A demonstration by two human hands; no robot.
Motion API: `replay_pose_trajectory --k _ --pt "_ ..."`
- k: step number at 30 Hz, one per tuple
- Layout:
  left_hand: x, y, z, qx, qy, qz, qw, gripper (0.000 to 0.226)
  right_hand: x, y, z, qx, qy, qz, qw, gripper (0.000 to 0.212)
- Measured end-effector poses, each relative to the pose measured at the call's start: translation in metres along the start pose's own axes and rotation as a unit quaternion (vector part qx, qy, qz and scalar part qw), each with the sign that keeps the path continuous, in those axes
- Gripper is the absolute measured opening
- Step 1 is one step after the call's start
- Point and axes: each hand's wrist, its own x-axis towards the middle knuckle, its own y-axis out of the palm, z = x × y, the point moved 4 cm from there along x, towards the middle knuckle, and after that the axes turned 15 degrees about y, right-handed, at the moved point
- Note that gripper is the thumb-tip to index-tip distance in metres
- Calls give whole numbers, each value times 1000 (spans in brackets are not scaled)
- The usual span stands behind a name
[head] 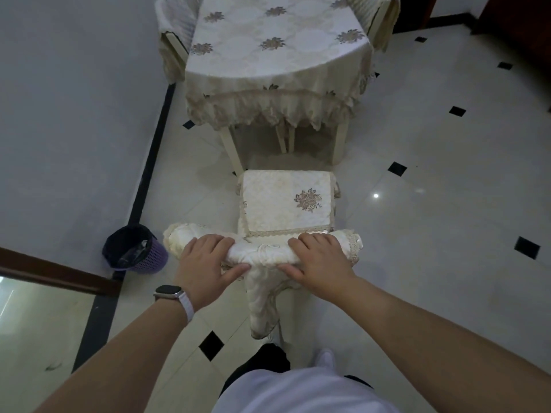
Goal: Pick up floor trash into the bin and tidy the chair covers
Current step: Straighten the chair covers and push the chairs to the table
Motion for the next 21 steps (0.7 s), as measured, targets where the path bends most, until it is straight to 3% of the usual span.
replay_pose_trajectory --k 10,21 --pt "46 0 30 -21 78 -96 992 67 44 -11 -12 16 -71 -48 996 63" --pt "139 -17 82 -44 92 -171 980 67 126 -42 -6 -30 30 -94 995 62"
